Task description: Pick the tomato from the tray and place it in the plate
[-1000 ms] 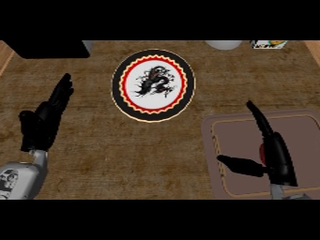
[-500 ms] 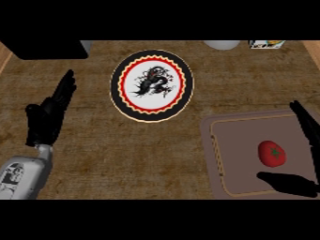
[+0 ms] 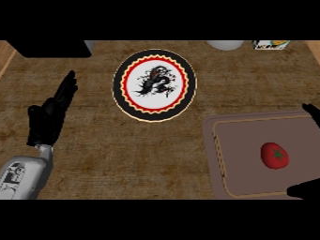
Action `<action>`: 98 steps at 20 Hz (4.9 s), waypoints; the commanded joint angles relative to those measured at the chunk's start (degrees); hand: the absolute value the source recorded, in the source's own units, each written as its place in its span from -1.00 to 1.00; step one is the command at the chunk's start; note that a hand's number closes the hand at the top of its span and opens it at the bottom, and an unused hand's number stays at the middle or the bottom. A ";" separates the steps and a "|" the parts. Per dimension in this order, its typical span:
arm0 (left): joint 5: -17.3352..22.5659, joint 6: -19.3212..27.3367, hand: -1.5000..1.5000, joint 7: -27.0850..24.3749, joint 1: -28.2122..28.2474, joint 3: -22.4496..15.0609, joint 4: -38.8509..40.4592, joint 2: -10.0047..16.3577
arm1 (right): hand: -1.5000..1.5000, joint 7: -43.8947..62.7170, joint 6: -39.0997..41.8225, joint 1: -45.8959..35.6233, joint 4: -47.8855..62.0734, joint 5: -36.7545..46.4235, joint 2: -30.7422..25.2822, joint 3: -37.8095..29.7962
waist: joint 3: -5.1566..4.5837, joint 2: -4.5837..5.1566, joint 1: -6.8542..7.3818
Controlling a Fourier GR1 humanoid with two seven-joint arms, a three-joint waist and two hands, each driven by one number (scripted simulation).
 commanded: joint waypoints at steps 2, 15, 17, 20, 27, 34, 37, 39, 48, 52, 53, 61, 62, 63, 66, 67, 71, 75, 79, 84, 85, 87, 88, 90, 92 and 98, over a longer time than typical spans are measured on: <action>-2.58 1.50 0.00 -0.78 2.39 -2.08 -1.08 -3.64 | -1.00 8.69 7.93 -5.99 0.99 -2.94 1.10 -0.36 | 0.07 0.04 0.43; -3.58 -1.43 0.00 3.60 2.64 2.19 -5.92 -3.52 | -1.00 -0.44 13.30 -5.94 16.27 6.81 8.26 1.25 | 0.11 -0.01 0.36; -3.68 -3.10 0.00 0.90 1.55 3.54 -2.75 -3.87 | -1.00 -3.27 13.10 -4.94 18.25 8.28 9.86 -0.29 | 0.10 0.01 0.12; -5.05 -3.06 0.00 -0.91 -0.87 4.26 2.21 -4.70 | -1.00 -5.94 11.69 -7.52 24.45 11.08 12.42 0.02 | 0.10 0.06 0.12; -4.54 -6.07 0.00 0.03 -4.04 7.74 4.53 -4.12 | -1.00 -6.23 13.30 -4.78 23.62 15.33 15.39 -0.45 | 0.10 0.03 -0.07; -6.21 -5.62 0.00 3.50 -3.77 7.27 0.89 -5.55 | 1.00 -17.59 7.81 -7.74 35.23 20.51 16.62 -2.11 | 0.12 0.06 0.09; -4.90 -7.72 0.00 3.36 0.84 7.65 -3.67 -5.03 | 1.00 -19.35 8.14 -7.86 33.62 21.15 14.64 -4.54 | 0.11 0.00 0.19; -7.12 -6.03 0.00 1.70 1.56 7.40 -3.03 -5.95 | 1.00 -18.15 5.59 -5.38 31.91 24.61 17.26 -2.62 | 0.10 -0.01 0.12; -8.32 -6.35 0.00 3.21 -1.13 7.39 -1.79 -7.10 | 1.00 -17.85 2.04 -15.28 44.00 32.01 21.54 -1.88 | 0.11 0.07 0.44; -7.07 -8.01 0.00 3.06 0.59 8.38 -4.20 -6.05 | 1.00 -18.87 -0.09 -16.78 42.89 33.32 20.85 -3.52 | 0.11 0.02 0.40; -10.70 -3.95 0.00 2.09 -0.56 5.93 -1.43 -9.26 | 1.00 -18.39 -2.08 -16.36 41.68 33.92 22.11 -3.06 | 0.11 0.05 0.16; -7.46 -7.54 0.00 2.35 0.25 8.61 -2.71 -6.27 | 1.00 -23.87 -16.41 -18.43 28.71 36.72 23.73 -2.51 | 0.12 -0.20 -0.07; -8.62 -6.94 0.00 1.97 2.15 6.99 -4.59 -7.22 | 1.00 -22.88 -17.26 -19.62 28.28 38.01 25.69 -0.91 | 0.12 -0.20 0.37; -6.51 -8.33 0.00 2.63 -0.27 9.32 -2.37 -5.90 | 1.00 -23.32 -15.57 -20.16 24.47 36.17 24.93 -1.57 | 0.09 -0.20 -0.18; -7.75 -7.04 0.00 -1.02 1.82 8.84 -0.64 -7.22 | 1.00 -27.16 -13.04 -23.67 23.12 32.66 24.27 -1.93 | 0.09 -0.05 0.16; -7.34 -8.65 0.00 0.15 -1.00 8.89 0.33 -6.15 | 1.00 -24.79 -13.28 -27.59 24.47 35.29 26.53 0.12 | 0.08 0.05 0.38; -8.03 -7.77 0.00 -0.14 0.40 8.90 -0.39 -6.85 | 1.00 -22.53 -11.26 -31.61 28.47 35.02 32.31 2.54 | 0.09 0.04 0.58; -9.78 -5.33 0.00 3.49 -1.95 6.58 -2.61 -9.57 | 1.00 -23.97 -9.59 -40.21 38.19 30.45 34.72 -1.12 | 0.11 0.15 0.81; -7.84 -8.25 0.00 1.16 -1.82 8.81 -0.81 -7.13 | 1.00 -25.42 -17.61 -48.99 54.79 32.57 39.66 -2.05 | 0.10 0.41 1.60; -9.38 -6.88 0.00 3.95 -4.09 7.78 -2.09 -8.00 | 1.00 -24.45 -25.82 -52.89 66.55 26.15 39.80 5.46 | 0.12 0.53 2.21; -11.22 -5.15 0.00 3.98 -2.63 5.08 -2.07 -10.82 | 1.00 -25.93 -26.36 -55.09 70.75 25.66 39.81 4.64 | 0.12 0.62 2.42; -8.55 -7.91 0.00 1.32 -2.69 7.98 0.08 -8.36 | 1.00 -22.98 -25.56 -61.17 76.74 29.08 39.83 4.56 | 0.06 0.82 2.80; -8.59 -7.31 0.00 1.81 -3.90 7.14 0.27 -9.89 | 1.00 -22.35 -26.24 -61.64 79.19 28.97 39.83 6.68 | 0.06 0.96 3.24; -9.73 -7.25 0.00 2.57 -4.73 6.85 -0.11 -9.01 | 1.00 -23.25 -27.73 -60.70 83.71 28.95 39.84 9.18 | 0.08 0.98 3.37; -9.66 -7.39 0.00 1.14 -3.59 6.20 0.67 -10.00 | 1.00 -21.12 -27.41 -64.65 88.42 27.32 39.85 10.04 | 0.07 1.17 4.39; -9.32 -9.19 0.00 4.75 -4.88 5.47 -3.01 -8.85 | -1.00 -24.62 -31.43 -63.32 93.41 14.29 39.85 5.61 | 0.20 1.65 6.42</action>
